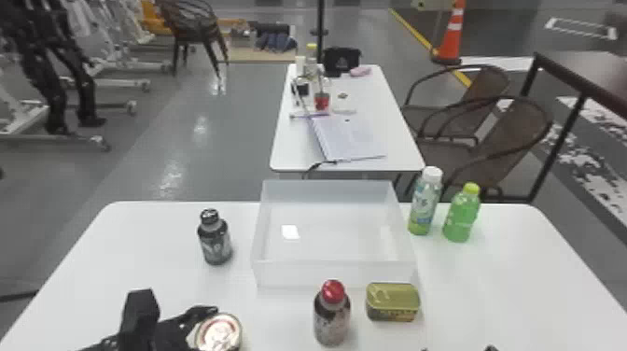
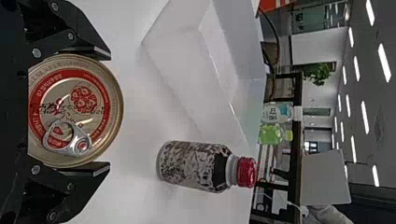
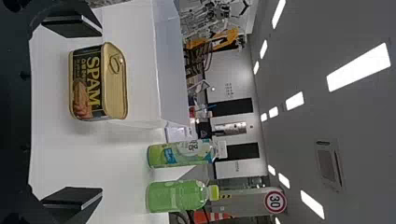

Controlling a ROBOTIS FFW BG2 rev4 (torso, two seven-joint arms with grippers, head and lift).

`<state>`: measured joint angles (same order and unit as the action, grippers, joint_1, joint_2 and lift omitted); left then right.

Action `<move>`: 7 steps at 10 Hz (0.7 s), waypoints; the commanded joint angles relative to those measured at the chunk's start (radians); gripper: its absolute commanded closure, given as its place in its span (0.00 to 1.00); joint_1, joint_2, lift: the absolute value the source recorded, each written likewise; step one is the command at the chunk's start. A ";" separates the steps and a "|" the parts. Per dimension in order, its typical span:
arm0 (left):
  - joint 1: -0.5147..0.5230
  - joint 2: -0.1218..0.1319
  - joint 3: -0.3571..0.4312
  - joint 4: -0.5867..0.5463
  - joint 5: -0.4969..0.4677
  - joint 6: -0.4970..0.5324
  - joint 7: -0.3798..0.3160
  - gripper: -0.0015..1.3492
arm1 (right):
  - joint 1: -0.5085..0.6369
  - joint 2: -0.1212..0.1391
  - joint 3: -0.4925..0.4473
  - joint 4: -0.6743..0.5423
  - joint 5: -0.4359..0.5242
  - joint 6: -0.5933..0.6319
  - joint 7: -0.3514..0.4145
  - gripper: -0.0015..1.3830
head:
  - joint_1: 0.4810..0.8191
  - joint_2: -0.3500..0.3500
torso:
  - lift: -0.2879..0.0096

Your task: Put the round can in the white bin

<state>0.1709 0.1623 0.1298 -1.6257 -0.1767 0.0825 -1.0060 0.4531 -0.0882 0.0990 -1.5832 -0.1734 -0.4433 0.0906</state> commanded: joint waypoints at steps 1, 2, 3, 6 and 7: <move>-0.014 0.006 -0.006 -0.054 -0.004 0.046 0.012 0.55 | 0.003 -0.004 0.001 -0.001 -0.001 0.000 0.000 0.07 | 0.20 0.50 | 0.63; -0.016 0.005 -0.006 -0.088 -0.021 0.076 0.018 0.55 | 0.006 -0.004 -0.001 -0.003 -0.003 0.000 0.000 0.07 | 0.20 0.50 | 0.63; -0.014 -0.001 0.001 -0.103 -0.032 0.085 0.024 0.55 | 0.012 -0.004 -0.001 -0.005 -0.006 0.000 0.000 0.07 | 0.20 0.50 | 0.63; -0.048 0.005 0.048 -0.115 -0.020 0.088 0.044 0.55 | 0.018 -0.004 -0.001 -0.001 -0.011 0.000 0.000 0.07 | 0.20 0.50 | 0.63; -0.074 0.003 0.040 -0.128 -0.010 0.094 0.053 0.55 | 0.018 -0.004 -0.001 -0.001 -0.011 0.000 0.000 0.07 | 0.20 0.50 | 0.63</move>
<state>0.1102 0.1664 0.1733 -1.7470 -0.1937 0.1738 -0.9530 0.4709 -0.0921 0.0981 -1.5851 -0.1839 -0.4433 0.0905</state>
